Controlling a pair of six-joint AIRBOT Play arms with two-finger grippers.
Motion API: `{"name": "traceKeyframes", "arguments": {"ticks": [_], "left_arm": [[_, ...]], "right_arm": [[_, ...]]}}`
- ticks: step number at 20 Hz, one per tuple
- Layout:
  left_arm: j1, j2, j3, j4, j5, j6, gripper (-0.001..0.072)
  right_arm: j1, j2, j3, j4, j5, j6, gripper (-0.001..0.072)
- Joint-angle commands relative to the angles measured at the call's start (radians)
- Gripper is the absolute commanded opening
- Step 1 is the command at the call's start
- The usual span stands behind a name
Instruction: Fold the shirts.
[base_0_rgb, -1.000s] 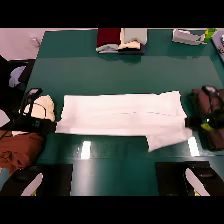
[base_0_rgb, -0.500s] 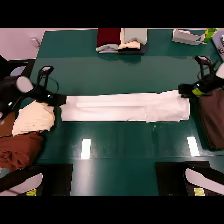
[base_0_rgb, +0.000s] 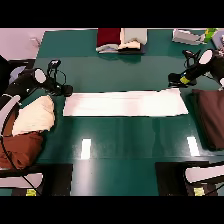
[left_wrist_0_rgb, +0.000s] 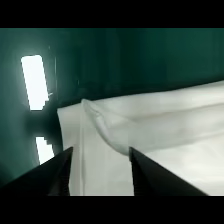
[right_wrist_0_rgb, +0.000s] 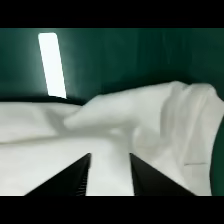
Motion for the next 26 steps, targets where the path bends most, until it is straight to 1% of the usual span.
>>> {"name": "traceKeyframes", "arguments": {"ticks": [1, 2, 3, 4, 5, 6, 7, 8, 12, 15, 18, 20, 21, 23, 24, 25, 26], "left_arm": [[0.001, -0.011, 0.041, -0.007, -0.031, -0.015, 0.0434], [0.001, -0.011, 0.07, -0.007, -0.08, -0.014, 0.0429], [0.001, -0.01, 0.097, -0.007, -0.129, -0.013, 0.0348], [0.001, -0.006, 0.117, -0.008, -0.177, -0.007, 0.0191], [0.001, 0.0, 0.123, -0.015, -0.203, 0.009, 0.0067], [0.001, 0.009, 0.123, -0.032, -0.208, 0.016, 0.0024], [0.001, 0.014, 0.123, -0.045, -0.208, 0.015, 0.0024], [0.0, 0.015, 0.123, -0.059, -0.209, 0.015, 0.0024], [-0.002, 0.015, 0.123, -0.18, -0.196, 0.015, 0.0023], [-0.042, 0.015, 0.123, -0.187, -0.179, 0.015, 0.0023], [-0.09, 0.014, 0.123, -0.187, -0.163, 0.014, 0.0023], [-0.11, 0.014, 0.123, -0.187, -0.16, 0.014, 0.0023], [-0.116, 0.014, 0.123, -0.188, -0.16, 0.012, 0.0023], [-0.127, 0.014, 0.123, -0.188, -0.159, 0.012, 0.0023], [-0.135, 0.014, 0.123, -0.189, -0.158, 0.011, 0.0023], [-0.149, 0.013, 0.123, -0.186, -0.151, 0.007, 0.0023], [-0.166, 0.011, 0.123, -0.186, -0.138, 0.002, 0.0023]], "right_arm": [[-0.021, -0.036, 0.071, 0.084, -0.004, -0.061, 0.0414], [-0.034, -0.035, 0.093, 0.08, 0.024, -0.071, 0.042], [-0.052, -0.029, 0.103, 0.079, 0.06, -0.087, 0.0474], [-0.071, -0.017, 0.093, 0.079, 0.082, -0.105, 0.0474], [-0.095, -0.001, 0.068, 0.079, 0.092, -0.113, 0.0475], [-0.125, 0.02, 0.029, 0.078, 0.089, -0.119, 0.0488], [-0.159, 0.04, -0.019, 0.078, 0.077, -0.122, 0.0532], [-0.189, 0.053, -0.062, 0.079, 0.064, -0.122, 0.0616], [-0.269, 0.036, -0.192, 0.081, 0.034, -0.122, 0.0623], [-0.26, -0.003, -0.235, 0.089, 0.003, -0.122, 0.0622], [-0.231, -0.034, -0.234, 0.088, -0.01, -0.122, 0.0618], [-0.204, -0.043, -0.235, 0.087, -0.014, -0.122, 0.0563], [-0.193, -0.041, -0.234, 0.085, -0.024, -0.123, 0.0484], [-0.172, -0.039, -0.224, 0.077, -0.031, -0.123, 0.0228], [-0.166, -0.039, -0.214, 0.077, -0.022, -0.123, 0.0113], [-0.164, -0.039, -0.202, 0.077, -0.009, -0.124, 0.0021], [-0.163, -0.039, -0.186, 0.08, 0.012, -0.124, 0.0021]]}}
